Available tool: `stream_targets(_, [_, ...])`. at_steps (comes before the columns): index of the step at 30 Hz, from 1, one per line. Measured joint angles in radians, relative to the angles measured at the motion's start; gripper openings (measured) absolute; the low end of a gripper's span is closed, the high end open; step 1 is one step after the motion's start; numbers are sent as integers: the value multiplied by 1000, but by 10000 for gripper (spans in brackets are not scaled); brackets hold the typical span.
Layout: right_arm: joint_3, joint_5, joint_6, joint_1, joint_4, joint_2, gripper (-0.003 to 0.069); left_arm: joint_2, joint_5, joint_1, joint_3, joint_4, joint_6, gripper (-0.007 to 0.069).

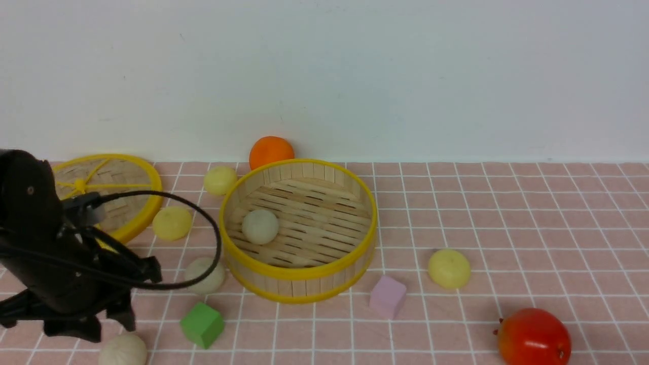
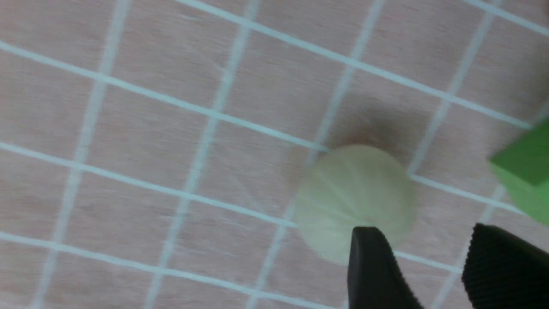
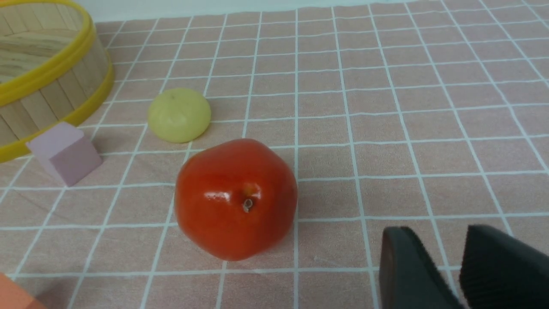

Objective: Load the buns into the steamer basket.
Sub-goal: Use the left arm to grab a steamed stuffed bun, then use the left arm to put the steamed stuffed bun into the steamer

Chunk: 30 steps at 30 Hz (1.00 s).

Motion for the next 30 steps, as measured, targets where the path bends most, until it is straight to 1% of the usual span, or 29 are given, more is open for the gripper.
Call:
stream_targets(7, [0,0,0,0,0,0,239,62,-4,0,0,-12,2,344])
stream_targets(14, [0,0,0,0,0,0,239,127,-40,0,0,2,2,338])
stream_targets(17, [0,0,0,0,0,0,239,128,-41,0,0,6,8,300])
stream_targets(18, [0,0,0,0,0,0,239,128,-41,0,0,7,16,267])
stream_targets(20, [0,0,0,0,0,0,239,128,-41,0,0,7,27,233])
stream_targets(21, [0,0,0,0,0,0,239,128,-36,0,0,7,33,183])
stream_targets(23, [0,0,0,0,0,0,239,128,-29,0,0,10,35,136])
stream_targets(24, [0,0,0,0,0,0,239,127,-25,0,0,13,39,80])
stream_targets(25, [0,0,0,0,0,0,239,125,-19,0,-1,15,41,55])
stream_targets(26, [0,0,0,0,0,0,239,124,-19,0,-1,16,42,49])
stream_targets(27, [0,0,0,0,0,0,239,112,2,0,-9,27,46,16])
stream_targets(30, [0,0,0,0,0,0,239,78,48,0,-43,43,47,15])
